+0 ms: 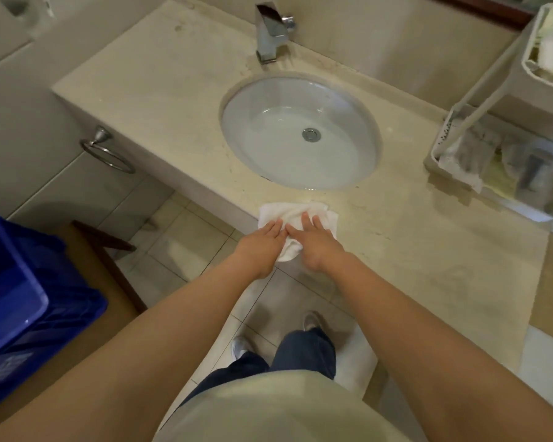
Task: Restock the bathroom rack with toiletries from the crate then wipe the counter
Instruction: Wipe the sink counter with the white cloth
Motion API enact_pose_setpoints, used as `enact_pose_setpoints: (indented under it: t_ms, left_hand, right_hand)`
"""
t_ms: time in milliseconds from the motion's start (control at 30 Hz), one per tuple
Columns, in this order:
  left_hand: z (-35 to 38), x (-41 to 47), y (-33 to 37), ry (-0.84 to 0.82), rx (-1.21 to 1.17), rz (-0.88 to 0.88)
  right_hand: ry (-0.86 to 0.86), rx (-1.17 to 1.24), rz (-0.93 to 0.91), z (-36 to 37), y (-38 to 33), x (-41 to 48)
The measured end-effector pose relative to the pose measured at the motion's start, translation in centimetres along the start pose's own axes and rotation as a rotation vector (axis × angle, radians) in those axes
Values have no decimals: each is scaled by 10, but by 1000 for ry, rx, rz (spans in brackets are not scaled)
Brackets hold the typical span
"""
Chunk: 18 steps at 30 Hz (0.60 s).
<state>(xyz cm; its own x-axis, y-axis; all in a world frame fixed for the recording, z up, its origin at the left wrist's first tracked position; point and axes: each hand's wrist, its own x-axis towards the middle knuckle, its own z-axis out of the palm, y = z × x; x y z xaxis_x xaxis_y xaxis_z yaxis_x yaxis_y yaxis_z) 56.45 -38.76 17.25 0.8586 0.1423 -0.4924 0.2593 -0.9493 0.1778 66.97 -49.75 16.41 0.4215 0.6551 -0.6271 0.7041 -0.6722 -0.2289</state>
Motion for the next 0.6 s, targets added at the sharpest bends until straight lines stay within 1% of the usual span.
enact_pose_setpoints:
  t_ms: [267,367,467,600]
  left_hand:
    - [-10,6,7,8,-154,-185]
    - [-11,9,14,24,-212,-271]
    - [-12,14,20,20,-232,-360]
    - [-14,22,22,21,-240,-461]
  right_hand:
    - [-17,-152,-194,-23,10,27]
    - [-52,-214,-254,-32,15,39]
    - [-90,-269,-319,-45,16,49]
    - [-91,-311,-411,-57,14,60]
